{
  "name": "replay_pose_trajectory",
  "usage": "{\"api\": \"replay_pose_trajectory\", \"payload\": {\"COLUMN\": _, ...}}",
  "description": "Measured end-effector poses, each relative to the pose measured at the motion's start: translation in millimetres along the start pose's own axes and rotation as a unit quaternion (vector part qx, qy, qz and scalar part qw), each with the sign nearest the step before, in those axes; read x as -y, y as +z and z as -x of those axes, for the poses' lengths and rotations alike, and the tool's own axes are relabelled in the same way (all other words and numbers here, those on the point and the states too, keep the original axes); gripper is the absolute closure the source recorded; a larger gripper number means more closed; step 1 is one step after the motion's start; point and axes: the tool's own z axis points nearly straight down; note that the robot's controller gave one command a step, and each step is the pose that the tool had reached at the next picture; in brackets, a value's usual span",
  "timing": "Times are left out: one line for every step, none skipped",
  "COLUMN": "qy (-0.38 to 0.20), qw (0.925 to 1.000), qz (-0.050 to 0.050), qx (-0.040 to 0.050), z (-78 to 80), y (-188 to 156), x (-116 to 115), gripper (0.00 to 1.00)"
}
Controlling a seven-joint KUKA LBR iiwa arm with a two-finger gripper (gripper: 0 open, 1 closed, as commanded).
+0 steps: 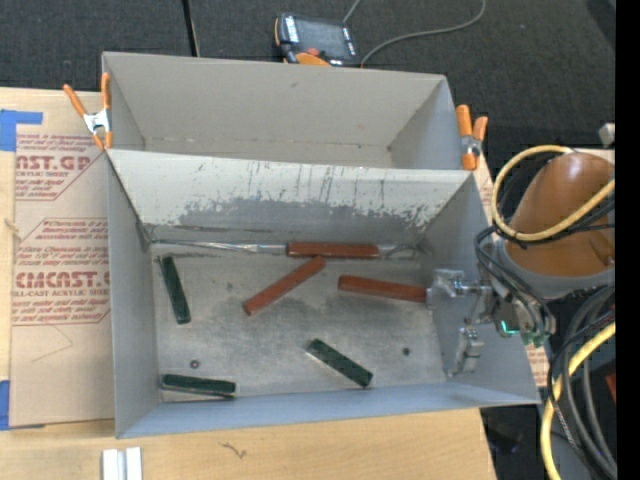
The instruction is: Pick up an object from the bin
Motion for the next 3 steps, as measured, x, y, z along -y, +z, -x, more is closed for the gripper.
{"api": "replay_pose_trajectory", "payload": {"qy": -0.052, "qw": 0.9986, "qz": 0.001, "qx": 0.0060, "z": 6.9, "y": 84, "x": -98, "gripper": 0.00}}
{"api": "replay_pose_trajectory", "payload": {"qy": -0.111, "qw": 0.9938, "qz": 0.000, "qx": 0.0052, "z": 12.5, "y": 82, "x": -162, "gripper": 0.00}}
{"api": "replay_pose_trajectory", "payload": {"qy": -0.286, "qw": 0.9582, "qz": -0.001, "qx": 0.0066, "z": 14.6, "y": -29, "x": -213, "gripper": 0.00}}
